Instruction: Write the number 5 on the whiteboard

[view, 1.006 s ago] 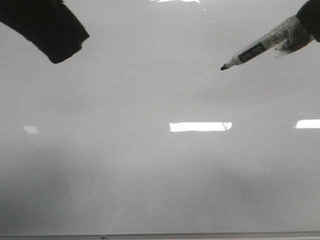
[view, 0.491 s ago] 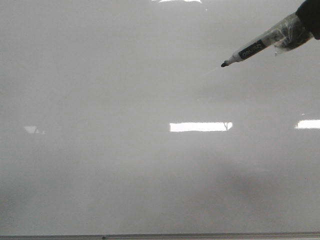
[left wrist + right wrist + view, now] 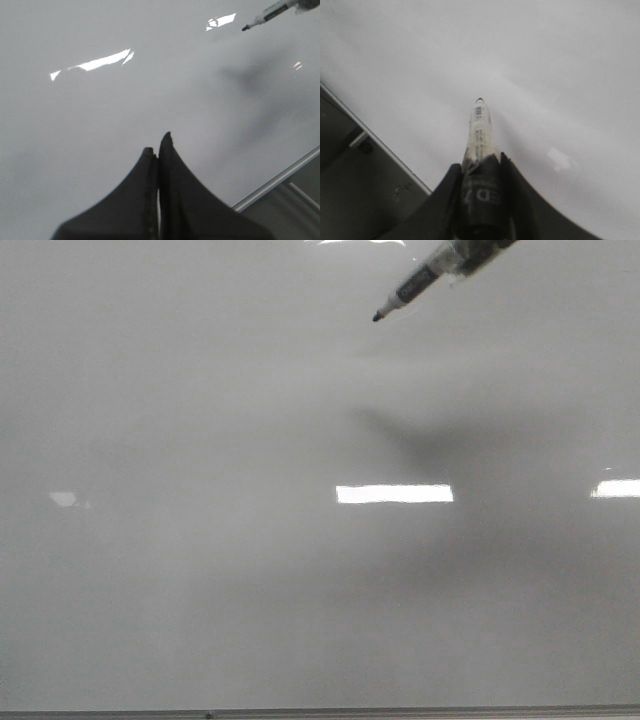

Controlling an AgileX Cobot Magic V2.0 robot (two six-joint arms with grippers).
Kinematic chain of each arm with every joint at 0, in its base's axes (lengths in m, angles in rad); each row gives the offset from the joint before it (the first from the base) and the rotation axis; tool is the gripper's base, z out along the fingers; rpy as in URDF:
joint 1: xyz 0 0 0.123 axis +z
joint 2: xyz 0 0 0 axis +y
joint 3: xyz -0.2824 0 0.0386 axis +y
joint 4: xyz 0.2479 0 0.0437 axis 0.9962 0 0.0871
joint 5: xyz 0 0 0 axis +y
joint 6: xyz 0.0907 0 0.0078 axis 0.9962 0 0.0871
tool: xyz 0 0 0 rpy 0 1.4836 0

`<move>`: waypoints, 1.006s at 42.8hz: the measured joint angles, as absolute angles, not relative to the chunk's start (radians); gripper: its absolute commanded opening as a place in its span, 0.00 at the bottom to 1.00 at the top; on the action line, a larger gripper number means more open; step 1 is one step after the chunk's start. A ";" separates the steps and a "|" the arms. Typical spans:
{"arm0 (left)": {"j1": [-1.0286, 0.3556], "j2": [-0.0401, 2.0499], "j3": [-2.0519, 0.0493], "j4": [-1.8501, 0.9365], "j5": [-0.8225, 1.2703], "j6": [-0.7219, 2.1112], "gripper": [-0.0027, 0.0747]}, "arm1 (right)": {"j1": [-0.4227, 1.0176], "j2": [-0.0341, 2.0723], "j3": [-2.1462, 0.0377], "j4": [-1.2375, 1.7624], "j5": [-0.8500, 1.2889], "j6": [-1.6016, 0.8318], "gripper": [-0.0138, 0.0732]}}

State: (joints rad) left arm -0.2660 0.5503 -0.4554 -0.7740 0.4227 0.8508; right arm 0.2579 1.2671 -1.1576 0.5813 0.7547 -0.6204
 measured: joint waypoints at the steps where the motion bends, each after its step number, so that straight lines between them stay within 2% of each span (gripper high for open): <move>1: -0.266 0.550 -0.455 -0.774 0.423 0.851 0.01 | 0.258 1.275 -1.175 0.581 0.755 -0.620 0.08; 15: -0.266 0.550 -0.455 -0.774 0.421 0.851 0.01 | 0.241 1.414 -1.306 0.581 0.719 -0.618 0.08; 43: -0.266 0.550 -0.455 -0.775 0.418 0.851 0.01 | 0.241 1.439 -1.313 0.620 0.581 -0.618 0.08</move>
